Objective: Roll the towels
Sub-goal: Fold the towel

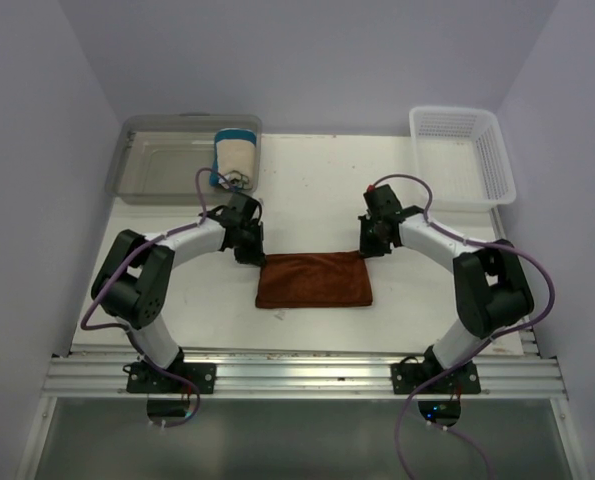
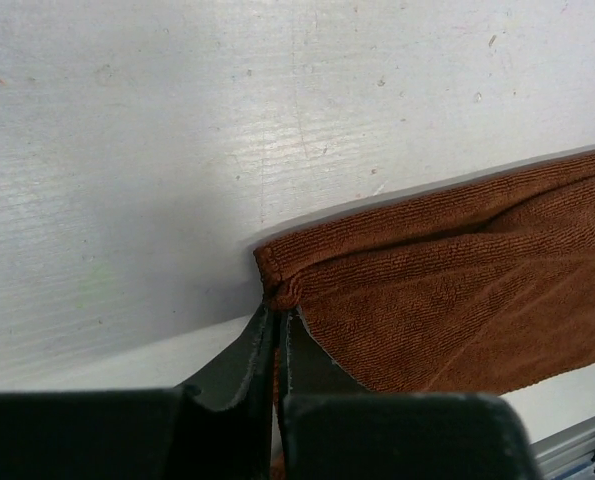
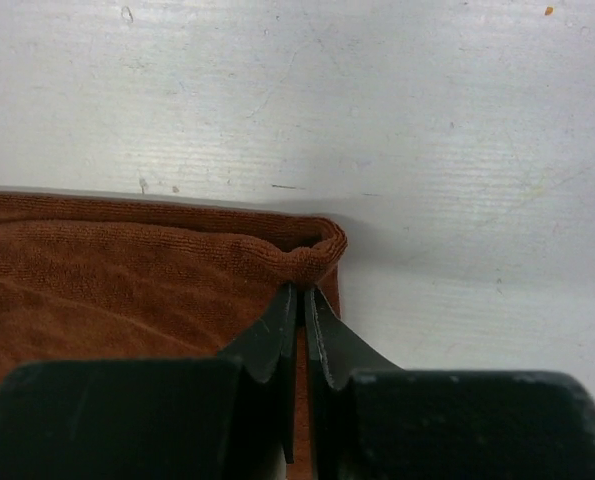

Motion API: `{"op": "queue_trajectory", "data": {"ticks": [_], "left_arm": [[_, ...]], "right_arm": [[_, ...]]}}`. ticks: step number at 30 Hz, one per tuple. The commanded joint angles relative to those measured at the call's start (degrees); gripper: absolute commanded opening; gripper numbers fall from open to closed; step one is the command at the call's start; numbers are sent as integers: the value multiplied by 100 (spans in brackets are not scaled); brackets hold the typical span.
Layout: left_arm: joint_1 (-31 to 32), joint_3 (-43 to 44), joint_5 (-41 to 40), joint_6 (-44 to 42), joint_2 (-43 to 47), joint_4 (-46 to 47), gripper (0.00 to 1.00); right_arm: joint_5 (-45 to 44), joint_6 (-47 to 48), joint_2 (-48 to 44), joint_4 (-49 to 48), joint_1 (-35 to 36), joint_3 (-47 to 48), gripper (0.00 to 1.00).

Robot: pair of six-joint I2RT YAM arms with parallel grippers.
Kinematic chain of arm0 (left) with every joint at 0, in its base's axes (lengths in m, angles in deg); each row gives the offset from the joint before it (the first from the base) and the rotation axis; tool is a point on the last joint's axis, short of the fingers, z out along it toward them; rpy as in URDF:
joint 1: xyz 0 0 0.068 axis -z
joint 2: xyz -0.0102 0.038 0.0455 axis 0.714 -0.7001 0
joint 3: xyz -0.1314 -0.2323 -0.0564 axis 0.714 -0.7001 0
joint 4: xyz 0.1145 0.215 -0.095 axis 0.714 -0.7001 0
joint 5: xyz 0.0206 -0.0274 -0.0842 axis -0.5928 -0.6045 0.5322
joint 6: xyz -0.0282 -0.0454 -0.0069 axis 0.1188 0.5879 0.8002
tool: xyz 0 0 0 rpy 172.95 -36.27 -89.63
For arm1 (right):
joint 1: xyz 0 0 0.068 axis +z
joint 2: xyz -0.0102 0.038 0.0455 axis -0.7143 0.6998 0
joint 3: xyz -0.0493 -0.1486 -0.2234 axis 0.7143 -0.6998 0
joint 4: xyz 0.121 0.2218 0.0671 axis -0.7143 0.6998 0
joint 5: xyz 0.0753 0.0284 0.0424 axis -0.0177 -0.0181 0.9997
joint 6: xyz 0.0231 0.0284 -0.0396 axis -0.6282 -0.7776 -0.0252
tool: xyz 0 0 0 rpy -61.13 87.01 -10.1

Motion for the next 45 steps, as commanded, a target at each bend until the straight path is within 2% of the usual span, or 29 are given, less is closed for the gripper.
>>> {"op": "queue_trajectory", "data": {"ticks": [1, 3, 13, 15, 16, 17, 18, 19, 21, 23, 24, 27, 29, 32, 35, 37, 40, 45], "left_arm": [[-14, 222, -73, -133, 98, 53, 0], [-14, 275, -143, -160, 194, -9, 0], [-23, 398, -258, -309, 494, -150, 0], [-23, 477, -249, -336, 415, -158, 3], [-23, 495, -266, -362, 293, -202, 7], [-23, 556, -267, -380, 222, -255, 18], [-23, 591, -293, -388, 160, -316, 25], [-23, 618, -380, -362, 90, -438, 41], [-23, 592, -477, -345, 124, -492, 50], [-23, 591, -723, -283, 282, -562, 54], [-31, 626, -776, -283, 326, -606, 54], [-23, 741, -1082, -213, 520, -799, 55], [47, 837, -1522, -134, 678, -1028, 54], [205, 855, -1708, -90, 924, -1169, 52], [477, 811, -1516, 68, 1126, -1082, 44], [531, 689, -712, 112, 1135, -776, 40], [531, 443, -250, 200, 978, -353, 36], [549, 407, -573, 192, 381, -212, 34]], "right_arm": [[63, -38, 27, -254, 8, -89, 3], [45, -38, -52, -298, 0, -150, 0], [-122, -135, -412, -395, 0, -344, 0], [-139, -161, -421, -412, 8, -352, 0], [-139, -170, -421, -413, 8, -361, 0], [-148, -179, -413, -413, 8, -361, 0], [-157, -188, -395, -413, 8, -361, 0], [-157, -188, -386, -413, 8, -361, 0], [-183, -179, -378, -378, 8, -344, 0], [-183, -170, -430, -334, 0, -300, 6], [-192, -153, -474, -273, 8, -291, 15], [-332, -153, -711, -167, 8, -238, 26], [-472, -170, -843, -53, 8, -212, 30], [-500, -161, -1089, 88, 78, -203, 31], [-719, -222, -1204, 238, 438, -150, 20], [-746, -319, -1186, 220, 684, -150, 12], [-737, -416, -968, 88, 790, -229, 8], [-1359, -434, -502, 167, 730, -203, 7]]}}
